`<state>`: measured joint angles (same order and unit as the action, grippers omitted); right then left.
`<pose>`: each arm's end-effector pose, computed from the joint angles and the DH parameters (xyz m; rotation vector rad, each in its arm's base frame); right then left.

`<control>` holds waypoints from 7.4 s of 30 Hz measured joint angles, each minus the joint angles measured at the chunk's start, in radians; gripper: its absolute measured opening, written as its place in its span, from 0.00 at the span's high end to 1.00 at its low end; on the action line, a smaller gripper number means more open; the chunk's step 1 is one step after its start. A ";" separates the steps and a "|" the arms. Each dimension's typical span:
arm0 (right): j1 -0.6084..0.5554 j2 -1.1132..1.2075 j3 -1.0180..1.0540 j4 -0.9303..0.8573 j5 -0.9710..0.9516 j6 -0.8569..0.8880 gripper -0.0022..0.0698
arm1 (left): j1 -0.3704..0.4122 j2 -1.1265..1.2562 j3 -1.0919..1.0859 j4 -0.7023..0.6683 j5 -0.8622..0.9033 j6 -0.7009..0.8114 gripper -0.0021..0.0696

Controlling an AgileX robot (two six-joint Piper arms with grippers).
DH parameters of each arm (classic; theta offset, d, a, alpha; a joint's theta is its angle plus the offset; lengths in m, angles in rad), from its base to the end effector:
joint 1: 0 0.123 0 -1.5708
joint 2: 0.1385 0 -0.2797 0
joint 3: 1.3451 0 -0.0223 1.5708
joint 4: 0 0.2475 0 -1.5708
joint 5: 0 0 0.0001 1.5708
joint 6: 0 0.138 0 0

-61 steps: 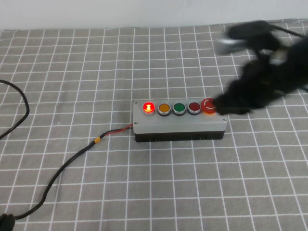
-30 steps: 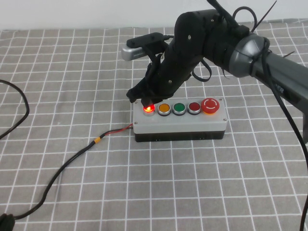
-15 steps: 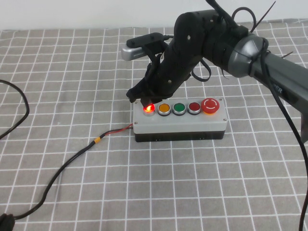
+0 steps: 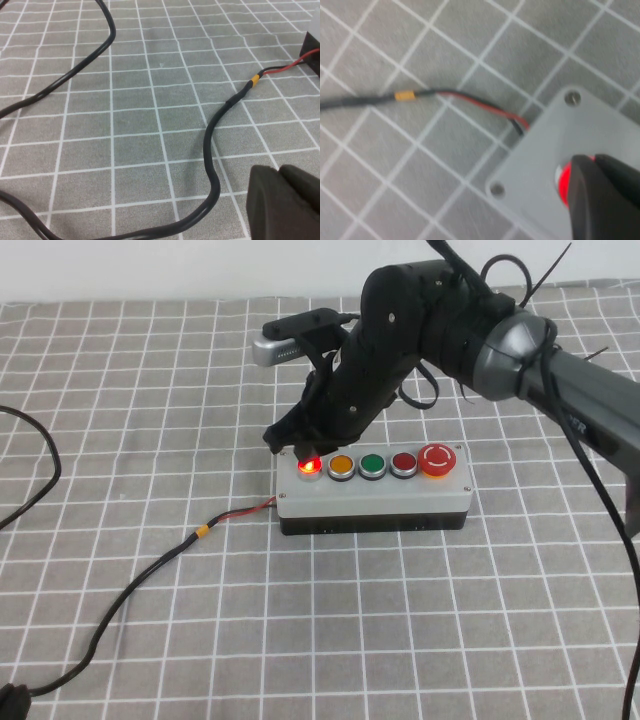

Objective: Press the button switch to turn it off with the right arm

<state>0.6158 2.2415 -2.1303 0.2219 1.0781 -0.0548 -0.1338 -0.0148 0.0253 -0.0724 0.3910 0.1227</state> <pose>0.4031 0.3180 0.2122 -0.8180 2.5887 0.4681 0.0973 -0.0169 0.1561 0.1972 1.8745 -0.0794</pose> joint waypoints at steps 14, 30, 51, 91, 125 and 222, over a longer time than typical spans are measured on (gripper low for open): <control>0.000 -0.403 0.171 -0.040 0.148 -0.042 0.99 | 0.000 0.000 0.000 0.000 0.000 0.000 0.98; 0.000 -1.096 0.847 -0.060 0.024 -0.007 0.99 | 0.000 0.000 0.000 0.000 0.000 0.000 0.98; -0.126 -1.444 1.424 -0.184 -0.418 -0.005 0.99 | 0.000 0.000 0.000 0.000 0.000 0.000 0.98; -0.440 -2.250 2.155 -0.149 -0.885 -0.005 0.99 | 0.000 0.000 0.000 0.000 0.000 0.000 0.98; -0.463 -2.250 2.155 0.058 -0.733 -0.232 0.99 | 0.000 0.000 0.000 0.000 0.000 0.000 0.98; -0.463 -2.250 2.155 0.061 -0.733 -0.232 0.99 | 0.000 0.000 0.000 0.000 0.000 0.000 0.98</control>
<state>0.1531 -0.0080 0.0249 0.2834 0.3451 -0.2863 -0.1338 -0.0148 0.0253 -0.0724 0.3910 0.1227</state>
